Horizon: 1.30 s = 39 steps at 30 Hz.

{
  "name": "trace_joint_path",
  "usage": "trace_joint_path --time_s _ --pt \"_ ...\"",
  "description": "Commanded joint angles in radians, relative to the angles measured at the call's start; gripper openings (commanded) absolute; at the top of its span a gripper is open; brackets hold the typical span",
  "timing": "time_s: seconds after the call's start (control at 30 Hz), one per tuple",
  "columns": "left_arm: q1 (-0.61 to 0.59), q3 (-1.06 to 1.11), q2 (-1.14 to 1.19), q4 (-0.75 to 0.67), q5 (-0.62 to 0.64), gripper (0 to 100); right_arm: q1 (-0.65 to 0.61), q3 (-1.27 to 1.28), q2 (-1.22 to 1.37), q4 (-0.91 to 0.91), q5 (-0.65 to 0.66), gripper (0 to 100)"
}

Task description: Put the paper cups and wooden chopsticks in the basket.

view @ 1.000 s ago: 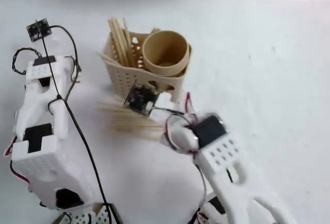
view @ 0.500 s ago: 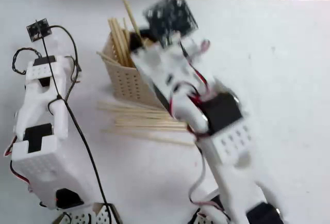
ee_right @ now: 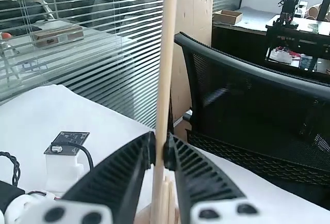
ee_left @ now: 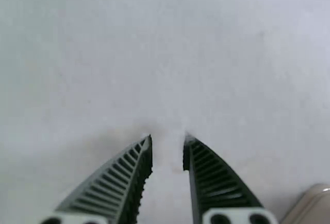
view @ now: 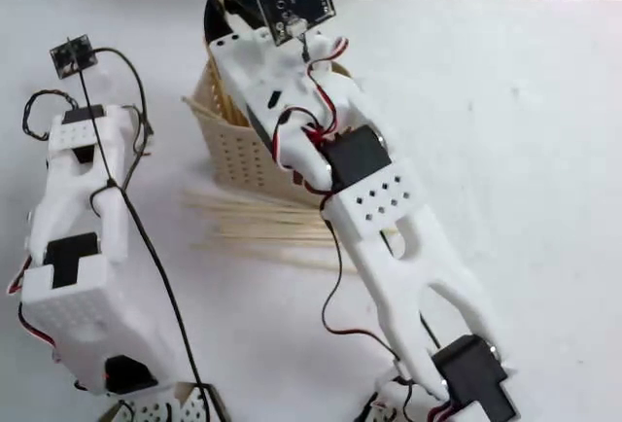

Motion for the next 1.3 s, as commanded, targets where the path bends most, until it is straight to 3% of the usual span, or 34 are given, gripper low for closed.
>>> trace_joint_path --time_s 0.0,0.2,0.43,0.77,0.97,1.03,1.27 --pt "-0.010 -0.009 -0.008 -0.017 0.000 12 0.005 -0.057 -0.007 -0.013 -0.011 4.1" --pt "-0.010 -0.008 -0.008 -0.017 0.000 12 0.001 -0.058 -0.008 0.024 -0.012 21.6" --pt "-0.010 -0.008 -0.008 -0.017 0.000 12 0.001 -0.058 -0.008 0.058 -0.005 15.4" --pt "-0.005 -0.006 -0.008 -0.032 0.000 12 -0.012 -0.058 -0.334 0.730 0.023 10.8" --pt "-0.007 -0.006 -0.008 -0.046 0.000 12 -0.243 0.046 -0.320 1.015 0.371 11.2" --pt "-0.008 -0.006 -0.008 -0.046 0.000 12 -0.262 0.170 -0.285 0.993 0.454 11.2" --pt "-0.010 -0.005 -0.008 -0.041 0.000 12 -0.222 0.586 -0.128 0.582 0.601 11.2"
